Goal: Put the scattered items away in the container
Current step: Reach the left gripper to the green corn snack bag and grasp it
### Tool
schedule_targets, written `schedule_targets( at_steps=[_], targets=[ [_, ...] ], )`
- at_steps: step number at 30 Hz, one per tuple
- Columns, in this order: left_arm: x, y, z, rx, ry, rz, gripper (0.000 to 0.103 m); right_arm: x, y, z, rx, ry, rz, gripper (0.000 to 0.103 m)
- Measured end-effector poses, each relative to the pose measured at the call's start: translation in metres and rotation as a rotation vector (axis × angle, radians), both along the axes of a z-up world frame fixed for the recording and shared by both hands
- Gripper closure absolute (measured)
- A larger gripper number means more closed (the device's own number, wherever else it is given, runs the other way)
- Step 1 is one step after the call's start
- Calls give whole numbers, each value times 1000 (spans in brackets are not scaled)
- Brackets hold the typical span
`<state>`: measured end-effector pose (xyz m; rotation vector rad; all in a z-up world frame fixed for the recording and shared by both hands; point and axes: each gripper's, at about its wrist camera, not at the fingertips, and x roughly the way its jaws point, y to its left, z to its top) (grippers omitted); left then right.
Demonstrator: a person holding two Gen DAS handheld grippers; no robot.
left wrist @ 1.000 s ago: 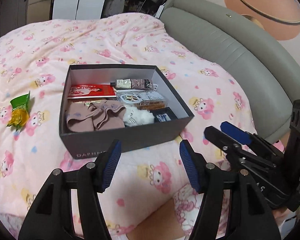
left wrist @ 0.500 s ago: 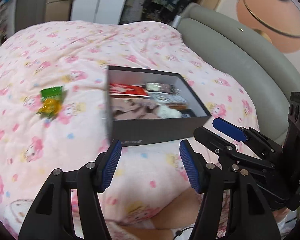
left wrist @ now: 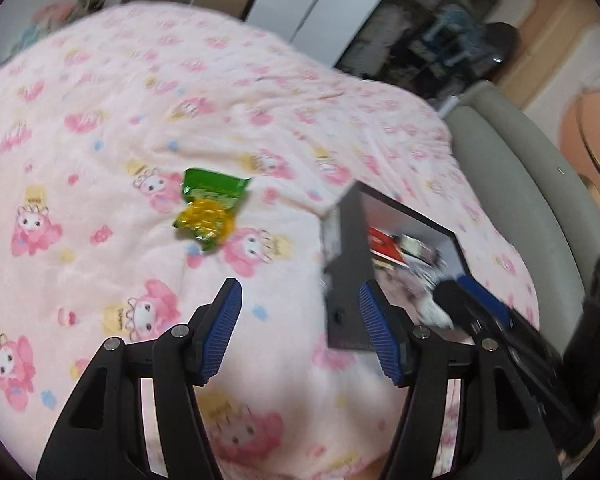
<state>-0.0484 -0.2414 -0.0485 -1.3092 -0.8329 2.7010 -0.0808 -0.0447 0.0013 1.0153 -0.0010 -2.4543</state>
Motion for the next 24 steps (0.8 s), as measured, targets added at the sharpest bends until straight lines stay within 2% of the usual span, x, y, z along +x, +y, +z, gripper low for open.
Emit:
schedule_targets(
  at_steps=[3, 5, 7, 10, 12, 14, 17, 18, 19, 20, 22, 24],
  targets=[
    [-37, -21, -22, 10, -75, 74, 40, -23, -26, -15, 15, -60, 26, 56],
    [-60, -38, -40, 72, -121, 145, 40, -34, -39, -28, 37, -90, 31, 56],
    [-88, -54, -62, 109, -183, 173, 40, -50, -56, -46, 56, -130, 45, 56],
    [-117, -67, -92, 90, -275, 195, 41, -74, -73, -78, 64, -203, 27, 56],
    [-125, -70, -110, 75, -320, 198, 41, -89, -83, -100, 46, -265, 21, 56],
    [-131, -73, -129, 93, -359, 189, 41, -101, -96, -120, 44, -310, 39, 56],
    [-142, -77, -146, 187, -381, 132, 41, -113, -114, -145, 46, -348, 78, 56],
    [-146, -79, -146, 196, -378, 113, 40, -118, -118, -154, 53, -364, 73, 56],
    [-148, -81, -145, 171, -373, 111, 39, -121, -121, -159, 57, -375, 67, 56],
    [-150, -83, -144, 115, -374, 123, 39, -126, -125, -167, 60, -390, 61, 56],
    [-153, -85, -149, 31, -398, 147, 30, -134, -130, -178, 43, -413, 68, 56],
    [-154, -84, -161, 62, -421, 135, 29, -140, -134, -188, 6, -439, 79, 56]
  ],
)
